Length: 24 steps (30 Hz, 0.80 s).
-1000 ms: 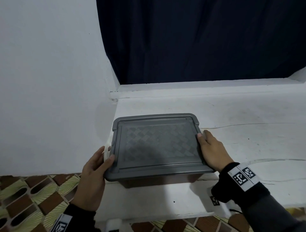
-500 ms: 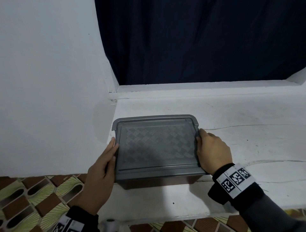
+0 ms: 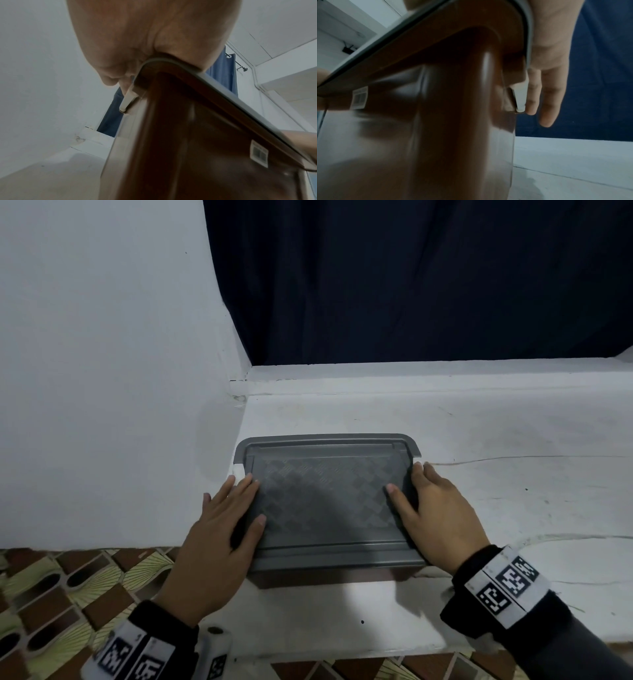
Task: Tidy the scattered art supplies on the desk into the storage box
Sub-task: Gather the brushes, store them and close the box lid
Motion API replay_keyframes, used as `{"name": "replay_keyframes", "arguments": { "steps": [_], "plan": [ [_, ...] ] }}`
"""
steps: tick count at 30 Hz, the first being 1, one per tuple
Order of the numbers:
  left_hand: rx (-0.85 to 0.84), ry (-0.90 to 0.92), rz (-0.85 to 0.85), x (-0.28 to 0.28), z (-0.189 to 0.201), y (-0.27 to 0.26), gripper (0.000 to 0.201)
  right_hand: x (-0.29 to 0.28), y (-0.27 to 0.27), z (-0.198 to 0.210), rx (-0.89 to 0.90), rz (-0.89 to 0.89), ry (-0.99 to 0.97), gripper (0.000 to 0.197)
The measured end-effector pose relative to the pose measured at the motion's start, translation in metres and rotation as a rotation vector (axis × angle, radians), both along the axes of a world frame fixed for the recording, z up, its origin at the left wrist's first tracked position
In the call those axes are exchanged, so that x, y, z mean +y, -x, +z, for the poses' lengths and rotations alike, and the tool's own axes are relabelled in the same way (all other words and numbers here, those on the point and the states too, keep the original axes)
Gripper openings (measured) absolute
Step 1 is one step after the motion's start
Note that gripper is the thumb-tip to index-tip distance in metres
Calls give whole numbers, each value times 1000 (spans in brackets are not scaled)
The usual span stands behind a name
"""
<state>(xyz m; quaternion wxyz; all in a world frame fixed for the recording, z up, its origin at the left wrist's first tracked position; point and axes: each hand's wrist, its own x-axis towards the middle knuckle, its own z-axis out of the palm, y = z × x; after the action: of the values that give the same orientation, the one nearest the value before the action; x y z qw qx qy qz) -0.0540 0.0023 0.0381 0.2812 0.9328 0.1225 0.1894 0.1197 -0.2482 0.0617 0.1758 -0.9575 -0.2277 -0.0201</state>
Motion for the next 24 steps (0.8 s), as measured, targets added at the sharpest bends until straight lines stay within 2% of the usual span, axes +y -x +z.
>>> {"name": "replay_keyframes", "arguments": {
  "steps": [7,14,19,24],
  "plan": [
    [13,0,-33,28,4,-38,58,18,-33,-3,-50,10,-84,54],
    [-91,191,42,44,-7,-92,59,47,-91,0,-41,16,-290,19],
    [-228,323,111,61,-17,-126,53,65,-126,4,-32,10,-393,29],
    [-263,423,141,84,-16,-167,45,91,-170,2,-23,26,-360,27]
  ]
}}
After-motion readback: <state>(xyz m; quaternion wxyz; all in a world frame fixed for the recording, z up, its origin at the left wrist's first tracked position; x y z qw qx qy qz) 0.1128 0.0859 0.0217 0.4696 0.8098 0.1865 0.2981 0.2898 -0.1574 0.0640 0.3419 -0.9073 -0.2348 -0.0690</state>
